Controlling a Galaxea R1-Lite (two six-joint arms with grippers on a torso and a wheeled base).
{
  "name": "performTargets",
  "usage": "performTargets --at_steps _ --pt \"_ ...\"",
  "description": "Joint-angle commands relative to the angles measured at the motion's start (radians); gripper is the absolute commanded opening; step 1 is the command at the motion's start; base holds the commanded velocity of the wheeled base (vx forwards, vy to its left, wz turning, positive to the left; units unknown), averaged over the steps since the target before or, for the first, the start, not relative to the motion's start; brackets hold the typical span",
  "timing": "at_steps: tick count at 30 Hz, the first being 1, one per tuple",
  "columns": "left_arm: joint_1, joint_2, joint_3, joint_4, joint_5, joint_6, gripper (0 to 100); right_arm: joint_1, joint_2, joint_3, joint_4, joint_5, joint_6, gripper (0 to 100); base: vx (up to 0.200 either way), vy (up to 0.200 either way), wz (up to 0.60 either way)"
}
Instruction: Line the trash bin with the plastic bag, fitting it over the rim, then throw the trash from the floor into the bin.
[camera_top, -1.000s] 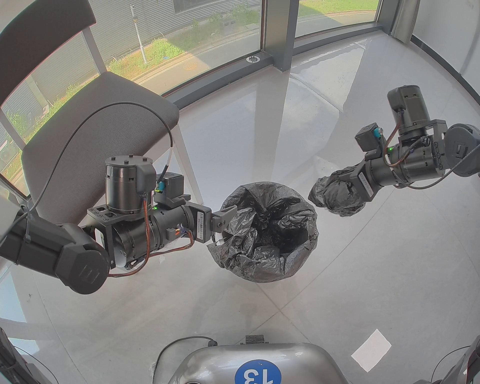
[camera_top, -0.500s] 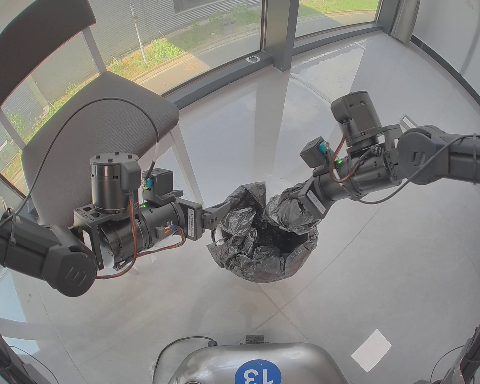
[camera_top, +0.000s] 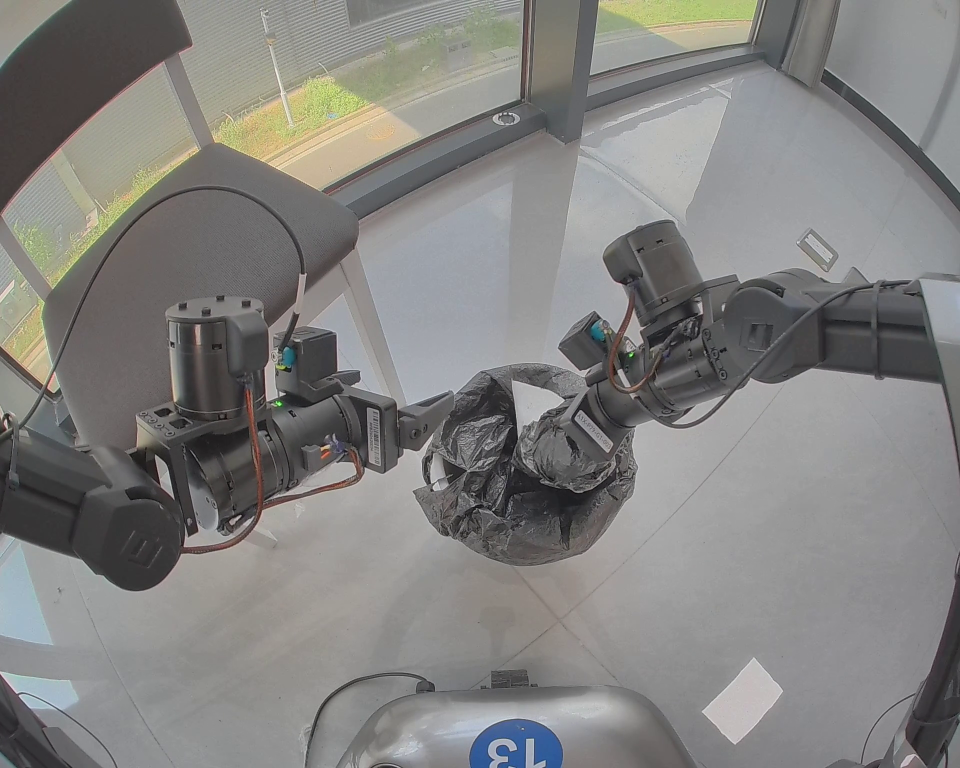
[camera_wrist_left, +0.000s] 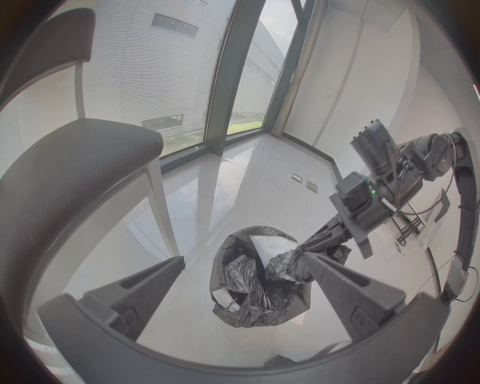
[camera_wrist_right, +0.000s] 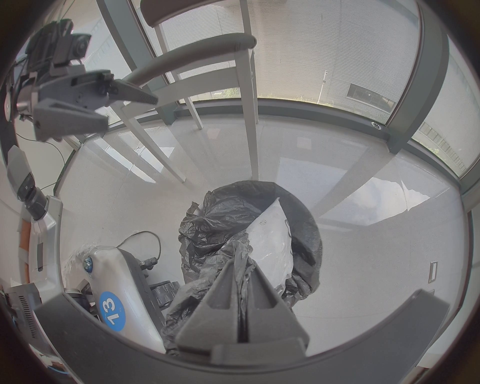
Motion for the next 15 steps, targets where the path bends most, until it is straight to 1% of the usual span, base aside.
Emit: performTargets --at_steps 1,6,9,10,15 --pt "0.0 -0.005 0.001 0.0 -0.002 0.0 100 -0.002 0.071 -0.037 0.006 0.0 0.001 0 0.0 0.0 0.0" --pt "0.006 -0.011 0.002 0.0 -0.002 0.0 100 -0.003 0.119 -0.086 0.011 0.0 0.001 0 0.0 0.0 0.0" --pt "0.015 -0.014 0.002 0.0 -0.002 0.0 100 -0.006 0.146 -0.124 0.037 0.003 -0.001 0 0.0 0.0 0.0" --pt "0.017 -0.014 0.002 0.0 -0.002 0.0 100 -0.008 0.153 -0.135 0.046 0.003 -0.002 100 0.0 0.0 0.0" --pt "0.017 -0.019 0.004 0.0 -0.002 0.0 100 -0.017 0.183 -0.17 0.052 0.002 0.001 100 0.0 0.0 0.0"
